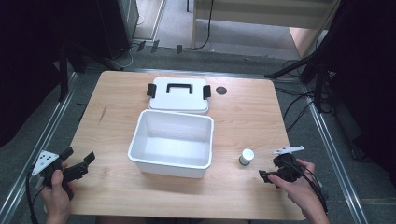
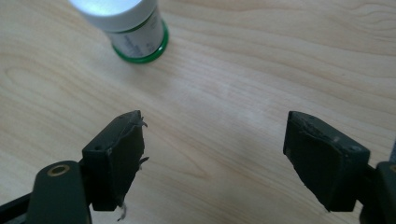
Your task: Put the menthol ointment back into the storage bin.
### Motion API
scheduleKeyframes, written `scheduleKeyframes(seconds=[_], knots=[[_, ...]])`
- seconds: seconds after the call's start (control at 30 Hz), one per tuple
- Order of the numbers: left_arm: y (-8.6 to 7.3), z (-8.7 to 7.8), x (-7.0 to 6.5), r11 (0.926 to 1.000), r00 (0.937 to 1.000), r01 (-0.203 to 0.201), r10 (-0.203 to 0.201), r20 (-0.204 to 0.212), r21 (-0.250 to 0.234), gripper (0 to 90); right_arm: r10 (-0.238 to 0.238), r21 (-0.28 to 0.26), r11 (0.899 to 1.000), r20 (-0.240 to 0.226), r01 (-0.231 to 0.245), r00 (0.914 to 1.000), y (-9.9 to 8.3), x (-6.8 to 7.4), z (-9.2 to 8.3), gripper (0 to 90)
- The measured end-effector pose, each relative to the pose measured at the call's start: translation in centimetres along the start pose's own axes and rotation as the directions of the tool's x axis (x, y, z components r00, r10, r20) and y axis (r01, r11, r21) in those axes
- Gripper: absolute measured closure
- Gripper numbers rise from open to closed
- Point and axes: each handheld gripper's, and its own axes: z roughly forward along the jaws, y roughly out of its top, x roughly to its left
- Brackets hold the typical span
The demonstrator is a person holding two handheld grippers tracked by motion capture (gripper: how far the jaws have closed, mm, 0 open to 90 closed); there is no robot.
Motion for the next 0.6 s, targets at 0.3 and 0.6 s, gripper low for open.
scheduleKeyframes(seconds=[0.3,0.6], knots=[[0.0,0.1,0.1,1.0,0.9999,0.003,-0.003,0.011,0.008,9.6,-0.086,0.18,0.98,-0.019,0.088,0.9961,2.0,1.5,1.3,23.5],[0.1,0.1,0.0,0.9997,0.9998,-0.011,0.011,0.015,0.02,9.7,-0.112,0.292,0.948,-0.062,0.125,0.9918,4.4,2.8,2.1,24.5]])
